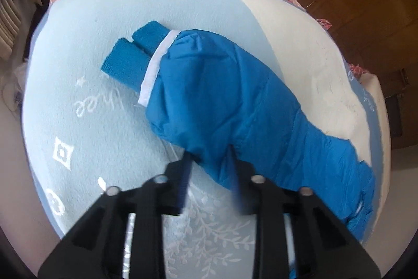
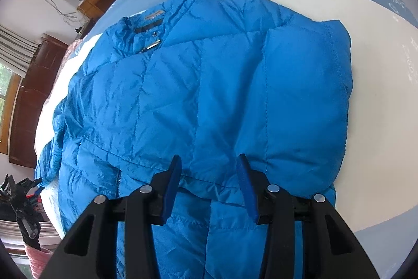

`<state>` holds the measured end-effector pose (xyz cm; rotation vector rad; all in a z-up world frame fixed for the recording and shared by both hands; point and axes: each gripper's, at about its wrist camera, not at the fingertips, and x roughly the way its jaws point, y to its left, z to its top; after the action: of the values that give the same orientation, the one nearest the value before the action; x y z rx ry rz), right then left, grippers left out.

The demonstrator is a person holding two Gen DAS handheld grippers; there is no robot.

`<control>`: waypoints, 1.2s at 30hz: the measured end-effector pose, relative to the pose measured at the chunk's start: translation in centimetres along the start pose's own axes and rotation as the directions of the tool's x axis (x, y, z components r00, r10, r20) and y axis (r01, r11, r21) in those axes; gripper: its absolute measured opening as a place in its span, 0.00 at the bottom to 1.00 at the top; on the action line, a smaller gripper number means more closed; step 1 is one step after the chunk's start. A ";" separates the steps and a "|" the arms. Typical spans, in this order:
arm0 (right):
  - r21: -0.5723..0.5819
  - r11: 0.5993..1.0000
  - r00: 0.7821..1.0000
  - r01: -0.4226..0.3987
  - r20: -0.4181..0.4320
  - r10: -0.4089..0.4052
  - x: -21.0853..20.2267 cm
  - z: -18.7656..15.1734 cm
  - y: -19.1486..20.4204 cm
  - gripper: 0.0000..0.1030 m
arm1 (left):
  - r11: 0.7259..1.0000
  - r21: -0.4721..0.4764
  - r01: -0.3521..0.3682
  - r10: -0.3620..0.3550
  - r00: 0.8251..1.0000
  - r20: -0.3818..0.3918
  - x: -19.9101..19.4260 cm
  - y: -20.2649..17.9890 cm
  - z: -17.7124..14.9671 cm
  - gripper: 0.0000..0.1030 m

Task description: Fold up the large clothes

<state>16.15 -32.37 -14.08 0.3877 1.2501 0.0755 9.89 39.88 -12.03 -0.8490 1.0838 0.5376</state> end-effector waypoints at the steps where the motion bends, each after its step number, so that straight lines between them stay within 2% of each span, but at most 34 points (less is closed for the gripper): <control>1: -0.003 1.000 1.000 0.002 0.001 -0.002 0.0 0.0 0.0 0.43 | 1.000 -0.022 0.021 -0.021 1.000 -0.005 0.0 0.1 0.0 0.12; 4: -0.010 1.000 1.000 0.002 0.001 -0.002 0.0 0.0 0.0 0.43 | 0.998 -0.009 0.065 -0.064 0.997 0.030 -1.0 -0.4 -0.4 0.07; 6: -0.003 1.000 1.000 0.001 -0.002 -0.001 0.2 0.0 -0.1 0.43 | 0.999 0.014 0.048 -0.048 0.998 0.045 -1.0 -0.9 -0.7 0.06; 11: -0.010 1.000 1.000 0.022 -0.007 -0.022 1.3 0.0 -0.1 0.43 | 1.000 -0.011 0.007 -0.007 1.000 0.004 1.6 -0.5 -1.0 0.04; 13: -0.006 1.000 1.000 0.019 -0.007 -0.019 1.3 0.1 -0.2 0.43 | 1.000 -0.008 0.013 -0.013 1.000 0.021 1.4 -1.0 -1.2 0.03; 17: 0.005 1.000 1.000 -0.008 0.015 0.008 -0.5 -0.1 -0.4 0.43 | 0.991 0.086 0.098 -0.107 0.989 0.107 -1.7 -4.2 -1.8 0.01; 20: -0.003 1.000 0.999 -0.011 0.046 0.011 -2.4 -0.4 -0.5 0.43 | 0.961 0.225 0.158 -0.198 0.966 0.167 -5.1 -8.8 -3.1 0.01; 21: 0.000 1.000 0.998 -0.016 0.054 0.016 -3.1 -0.5 -0.6 0.43 | 0.946 0.270 0.178 -0.228 0.959 0.169 -6.0 -10.5 -3.8 0.01; 23: 0.002 1.000 0.997 -0.026 0.069 0.026 -4.1 -0.8 -0.8 0.43 | 0.897 0.387 0.214 -0.295 0.942 0.162 -7.6 -15.0 -5.9 0.01; 25: -0.002 1.000 0.996 -0.030 0.080 0.030 -4.7 -1.1 -1.0 0.44 | 0.840 0.492 0.231 -0.341 0.929 0.146 -8.6 -19.3 -8.5 0.01; 27: -0.003 1.000 0.995 -0.030 0.091 0.030 -5.5 -1.6 -1.1 0.45 | 0.764 0.587 0.268 -0.397 0.912 0.101 -9.4 -23.5 -11.3 0.01; 29: -0.004 0.999 0.995 -0.033 0.097 0.033 -5.9 -1.9 -1.3 0.46 | 0.702 0.645 0.304 -0.433 0.900 0.048 -9.6 -26.9 -13.8 0.01; 30: -0.003 0.999 0.994 -0.033 0.100 0.033 -6.1 -2.1 -1.4 0.46 | 0.659 0.678 0.327 -0.451 0.892 0.008 -9.5 -29.2 -15.5 0.01; 33: 0.006 0.999 0.993 -0.035 0.115 0.034 -6.9 -2.6 -2.1 0.46 | 0.576 0.730 0.369 -0.468 0.881 -0.076 -8.9 -33.5 -19.1 0.01; 35: 0.014 0.999 0.992 -0.031 0.120 0.030 -7.2 -2.9 -2.6 0.46 | 0.510 0.772 0.378 -0.466 0.877 -0.121 -8.1 -36.5 -22.6 0.01; 36: 0.020 0.999 0.992 -0.030 0.122 0.027 -7.4 -3.0 -2.9 0.46 | 0.489 0.783 0.385 -0.463 0.875 -0.142 -7.7 -37.0 -24.0 0.01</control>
<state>10.51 -36.32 -9.10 0.4230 1.1253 0.0619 21.45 -0.97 2.21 -0.2448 0.8434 -0.3570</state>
